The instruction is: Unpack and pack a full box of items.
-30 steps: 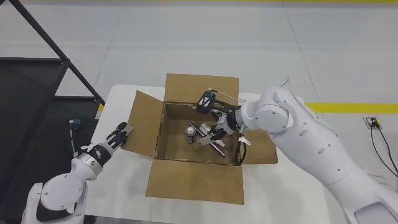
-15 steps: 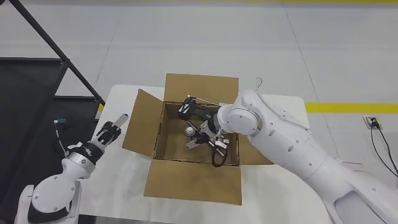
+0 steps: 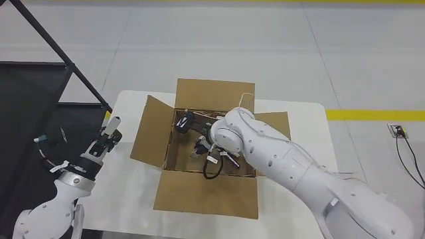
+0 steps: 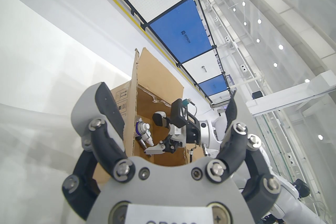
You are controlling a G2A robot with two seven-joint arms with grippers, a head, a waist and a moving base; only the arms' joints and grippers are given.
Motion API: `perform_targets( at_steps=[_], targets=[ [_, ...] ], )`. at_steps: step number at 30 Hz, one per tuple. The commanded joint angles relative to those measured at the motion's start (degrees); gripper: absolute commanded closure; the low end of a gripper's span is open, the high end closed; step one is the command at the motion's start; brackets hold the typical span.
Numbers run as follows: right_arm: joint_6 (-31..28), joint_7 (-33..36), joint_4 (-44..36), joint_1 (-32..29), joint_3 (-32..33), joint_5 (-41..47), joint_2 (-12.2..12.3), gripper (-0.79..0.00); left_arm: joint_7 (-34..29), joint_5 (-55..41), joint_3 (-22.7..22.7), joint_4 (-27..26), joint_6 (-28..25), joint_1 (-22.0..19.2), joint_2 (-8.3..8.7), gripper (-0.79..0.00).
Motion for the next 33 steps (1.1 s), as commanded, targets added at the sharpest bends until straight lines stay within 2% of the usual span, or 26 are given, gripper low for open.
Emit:
perform_targets(
  at_steps=[1, 9, 16, 23, 30, 33],
  targets=[
    [0.1, 0.0, 0.4, 0.1, 0.0, 0.1, -0.2, -0.785, -0.1, -0.1, 0.0, 0.0, -0.1, 0.1, 0.03, -0.785],
    [0.1, 0.0, 0.4, 0.1, 0.0, 0.1, -0.2, -0.785, -0.1, -0.1, 0.0, 0.0, -0.1, 0.1, 0.03, -0.785],
    [4.6, 0.2, -0.8, -1.3, 0.3, -4.0, -0.5, -0.785, 0.6, -0.1, 0.0, -0.1, -0.1, 0.2, 0.02, -0.785],
    [1.9, -0.7, 3.5, -2.0, 0.9, -4.8, -2.0, -0.785, 2.2, -0.2, -0.4, -0.6, 0.1, 1.4, 0.17, -0.785],
    [0.7, -5.1, 8.1, -2.7, 1.5, -6.3, -3.7, -0.785, 3.1, -0.5, 0.0, -0.9, 0.0, 2.0, 0.28, -0.785],
    [0.3, -6.1, 9.6, -2.9, 1.7, -6.8, -4.4, -0.742, 3.4, -0.5, 0.5, -1.0, -0.1, 1.9, 0.33, -0.785]
  ],
)
